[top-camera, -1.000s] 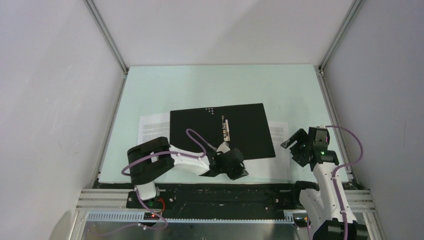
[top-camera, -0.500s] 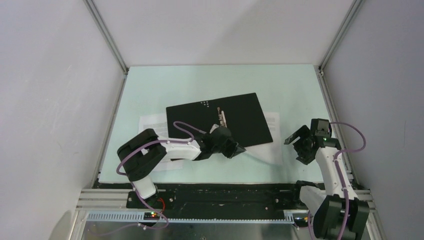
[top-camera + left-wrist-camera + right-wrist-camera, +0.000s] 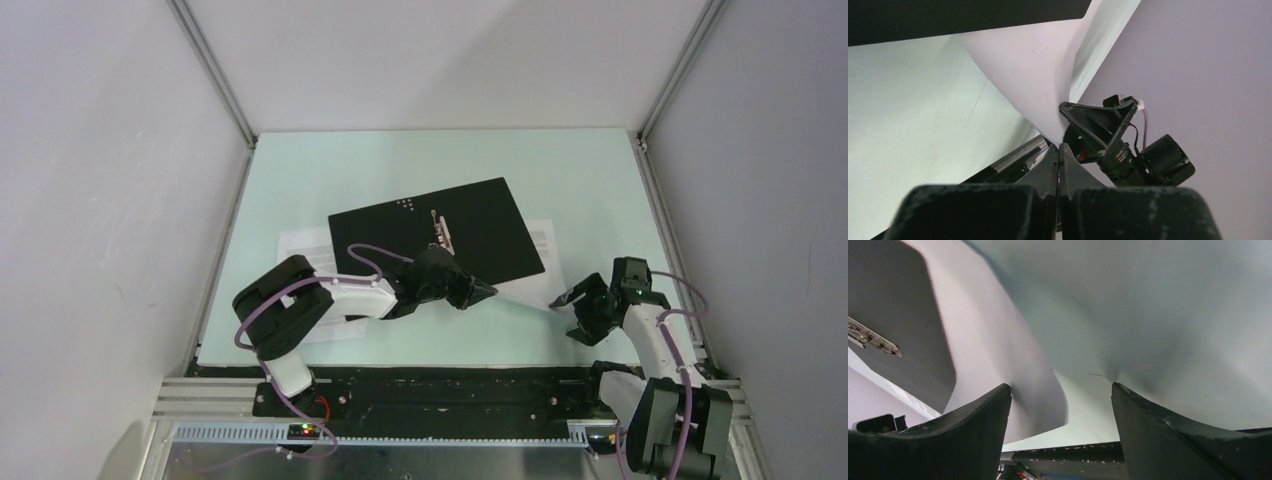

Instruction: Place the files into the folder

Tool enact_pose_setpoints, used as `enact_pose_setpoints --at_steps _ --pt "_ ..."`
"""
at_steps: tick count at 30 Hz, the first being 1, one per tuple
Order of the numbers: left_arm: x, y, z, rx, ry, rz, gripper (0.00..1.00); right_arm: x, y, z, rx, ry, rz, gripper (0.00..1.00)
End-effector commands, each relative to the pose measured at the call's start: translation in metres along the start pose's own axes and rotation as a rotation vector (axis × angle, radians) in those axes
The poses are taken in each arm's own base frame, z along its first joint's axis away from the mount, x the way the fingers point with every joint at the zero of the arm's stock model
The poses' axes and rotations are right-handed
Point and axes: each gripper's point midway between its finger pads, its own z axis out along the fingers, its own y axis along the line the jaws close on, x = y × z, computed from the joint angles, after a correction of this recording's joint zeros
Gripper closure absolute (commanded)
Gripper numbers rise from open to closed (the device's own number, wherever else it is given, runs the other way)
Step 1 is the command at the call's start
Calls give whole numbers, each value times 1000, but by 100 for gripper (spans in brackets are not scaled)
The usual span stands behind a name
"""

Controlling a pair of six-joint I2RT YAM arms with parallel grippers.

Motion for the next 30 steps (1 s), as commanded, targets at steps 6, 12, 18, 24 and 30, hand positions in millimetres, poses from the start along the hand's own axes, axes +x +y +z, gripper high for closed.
enact_pose_setpoints --at_steps 6,12,18,24,30 --pt "8 1 -12 34 50 21 100 -1 17 7 -119 5 107 65" --pt "20 28 -24 -5 95 184 61 -51 27 -32 -70 -259 16 100" --pt "-3 33 -53 -117 -8 417 43 -97 84 -123 -179 -558 -118 100" --pt "-88 -2 -96 -365 -356 689 44 -97 162 -182 -364 -658 -350 100" --pt "-163 -12 -100 -466 -444 629 49 -65 263 -184 -599 -513 -612 100"
